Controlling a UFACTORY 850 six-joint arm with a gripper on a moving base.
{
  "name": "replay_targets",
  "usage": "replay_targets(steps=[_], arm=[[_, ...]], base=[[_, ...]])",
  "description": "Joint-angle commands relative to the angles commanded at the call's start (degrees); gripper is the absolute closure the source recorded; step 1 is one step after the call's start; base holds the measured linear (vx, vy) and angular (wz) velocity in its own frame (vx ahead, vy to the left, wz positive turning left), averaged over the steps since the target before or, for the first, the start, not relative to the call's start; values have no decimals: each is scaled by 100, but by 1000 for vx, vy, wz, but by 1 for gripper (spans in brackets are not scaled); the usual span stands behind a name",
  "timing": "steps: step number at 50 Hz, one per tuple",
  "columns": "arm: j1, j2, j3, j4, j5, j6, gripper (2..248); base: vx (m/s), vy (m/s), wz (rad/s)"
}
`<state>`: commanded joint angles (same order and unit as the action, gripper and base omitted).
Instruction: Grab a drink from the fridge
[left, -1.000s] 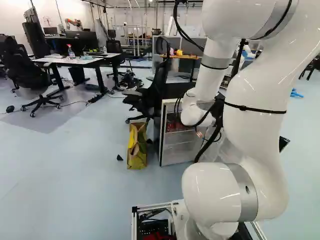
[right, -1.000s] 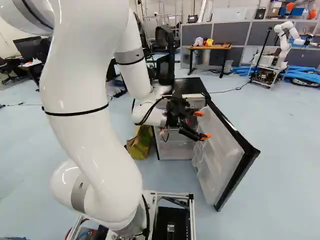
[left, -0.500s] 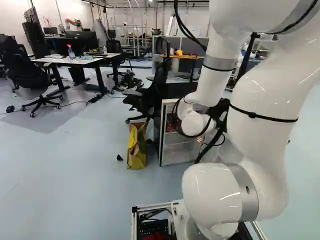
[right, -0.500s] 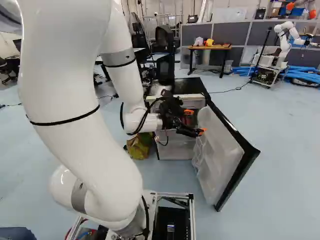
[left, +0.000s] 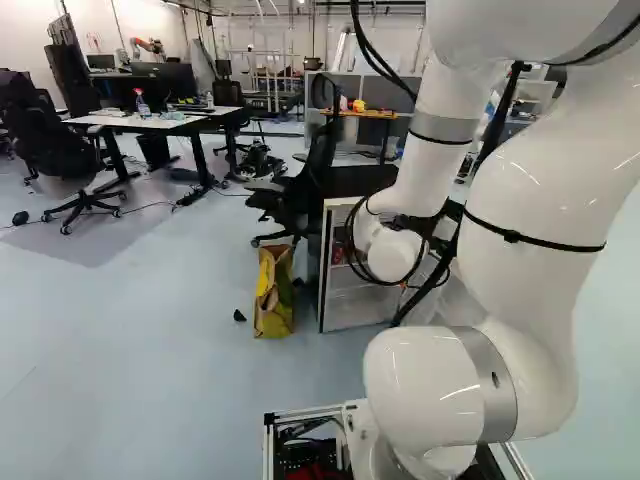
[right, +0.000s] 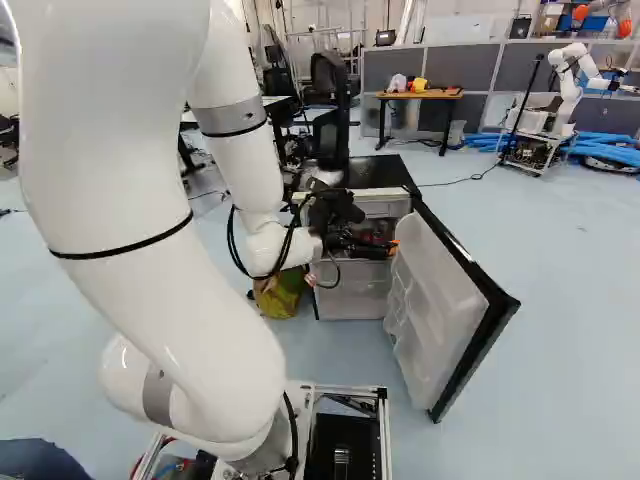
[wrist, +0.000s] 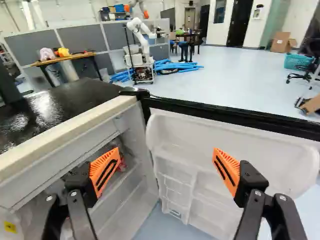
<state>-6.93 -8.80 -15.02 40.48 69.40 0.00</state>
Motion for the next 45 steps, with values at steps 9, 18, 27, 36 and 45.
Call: replay_targets(steps=[9,18,27,36,45], arm=[[1,-119,-24,-544,0,0,3],[2,-298,-64,-1085,0,0,3],[2,-484,-109,-1629,0,0,3],[1,-670,-158,-2171,0,0,3],[-15,-860,-217,-2712,0,0,3]], base=[[0,0,0],[0,0,0],[0,0,0],[0,0,0],[0,0,0]])
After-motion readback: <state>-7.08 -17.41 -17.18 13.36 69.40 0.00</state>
